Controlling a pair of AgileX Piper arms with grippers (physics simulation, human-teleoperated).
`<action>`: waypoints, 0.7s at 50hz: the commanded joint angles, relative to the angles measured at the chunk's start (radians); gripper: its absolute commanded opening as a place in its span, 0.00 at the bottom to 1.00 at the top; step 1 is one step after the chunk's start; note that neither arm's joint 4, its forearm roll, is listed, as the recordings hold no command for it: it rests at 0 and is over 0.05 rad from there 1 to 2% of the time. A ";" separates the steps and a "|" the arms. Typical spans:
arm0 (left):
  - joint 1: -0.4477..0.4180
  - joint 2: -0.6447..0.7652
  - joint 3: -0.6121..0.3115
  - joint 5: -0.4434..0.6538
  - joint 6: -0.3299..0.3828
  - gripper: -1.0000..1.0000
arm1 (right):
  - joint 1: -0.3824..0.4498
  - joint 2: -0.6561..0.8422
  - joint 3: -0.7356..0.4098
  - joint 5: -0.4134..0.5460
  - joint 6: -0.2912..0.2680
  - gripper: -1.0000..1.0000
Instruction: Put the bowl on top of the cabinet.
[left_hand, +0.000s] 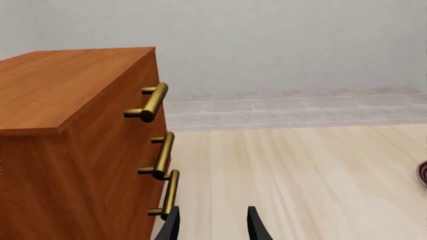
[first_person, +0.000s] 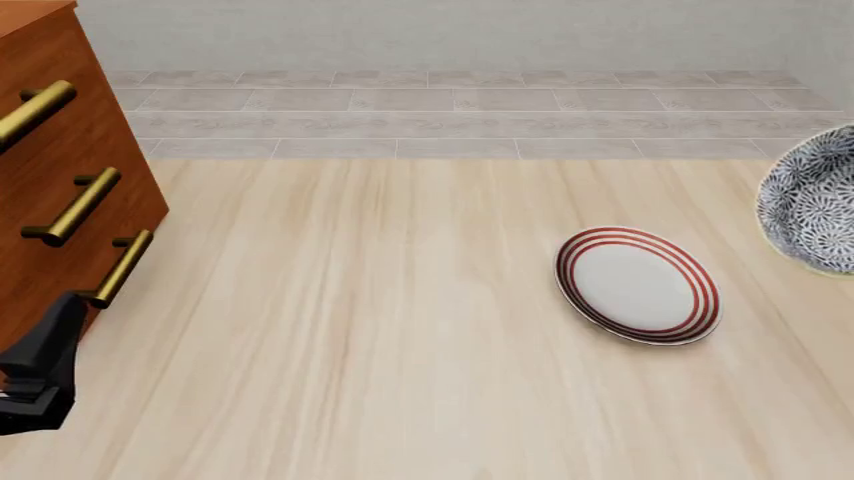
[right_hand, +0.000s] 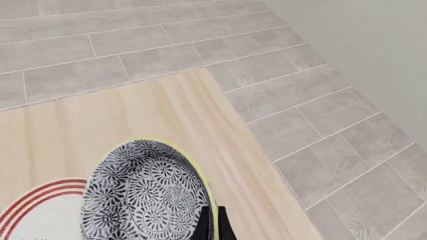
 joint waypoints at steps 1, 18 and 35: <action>-0.010 -0.008 0.000 0.003 0.000 1.00 | 0.088 0.011 -0.067 0.018 -0.003 0.00; -0.010 -0.015 0.000 0.010 -0.002 1.00 | 0.251 0.081 -0.144 0.010 -0.026 0.00; -0.011 -0.007 0.000 0.000 -0.002 1.00 | 0.387 0.137 -0.206 0.004 -0.039 0.00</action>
